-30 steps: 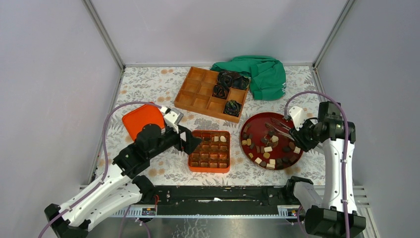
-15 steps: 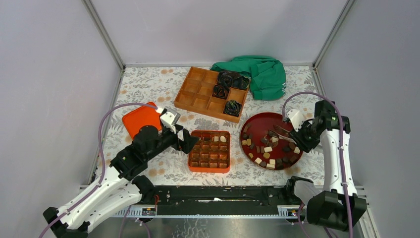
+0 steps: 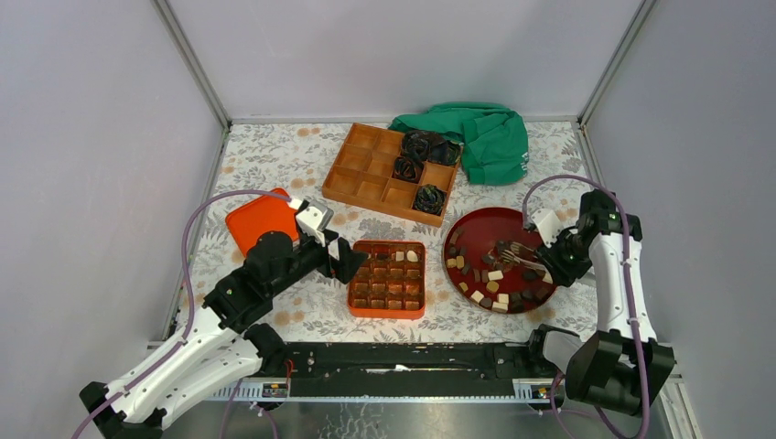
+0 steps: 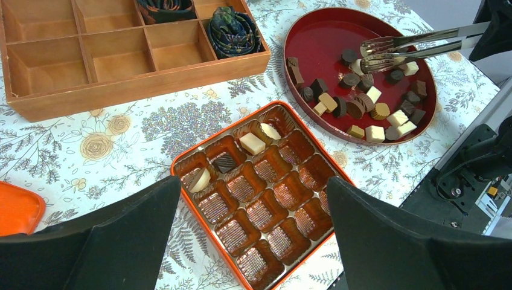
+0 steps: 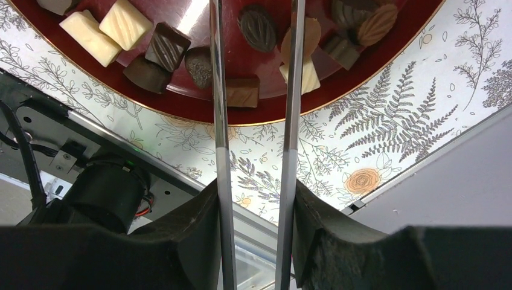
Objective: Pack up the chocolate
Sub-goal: Pick up the fake chocolate from the plate, then adjust the packing box at the center of the board.
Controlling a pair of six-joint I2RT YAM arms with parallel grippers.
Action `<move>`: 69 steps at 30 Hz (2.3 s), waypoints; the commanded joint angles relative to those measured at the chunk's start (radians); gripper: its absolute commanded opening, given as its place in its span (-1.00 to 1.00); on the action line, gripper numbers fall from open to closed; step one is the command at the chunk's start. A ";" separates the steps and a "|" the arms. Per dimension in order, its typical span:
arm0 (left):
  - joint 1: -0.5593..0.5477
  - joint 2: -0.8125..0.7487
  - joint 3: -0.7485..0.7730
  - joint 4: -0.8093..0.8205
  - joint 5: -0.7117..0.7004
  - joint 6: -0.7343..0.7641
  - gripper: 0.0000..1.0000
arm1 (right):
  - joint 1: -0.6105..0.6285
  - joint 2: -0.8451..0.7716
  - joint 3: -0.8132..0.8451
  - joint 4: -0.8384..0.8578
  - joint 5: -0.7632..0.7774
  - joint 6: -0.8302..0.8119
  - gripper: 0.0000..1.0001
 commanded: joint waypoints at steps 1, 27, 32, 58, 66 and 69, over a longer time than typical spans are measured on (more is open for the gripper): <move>0.000 -0.007 0.001 0.020 -0.014 0.017 0.97 | -0.021 0.019 0.004 0.028 0.014 -0.023 -0.07; 0.039 0.016 0.003 0.029 0.024 0.013 0.97 | -0.046 0.077 0.026 -0.002 -0.027 -0.050 -0.62; 0.044 0.024 -0.002 0.029 0.019 0.006 0.97 | -0.046 0.058 0.047 -0.022 -0.045 -0.046 -0.93; 0.050 0.469 0.053 -0.146 -0.264 -0.279 -0.15 | -0.045 0.032 0.109 -0.051 -0.248 -0.060 -1.00; 0.051 0.581 0.081 -0.111 -0.171 -0.266 -0.10 | -0.045 0.025 0.097 -0.053 -0.274 -0.082 -1.00; 0.052 0.626 0.096 -0.112 -0.165 -0.265 -0.16 | -0.045 0.017 0.104 -0.060 -0.286 -0.087 -1.00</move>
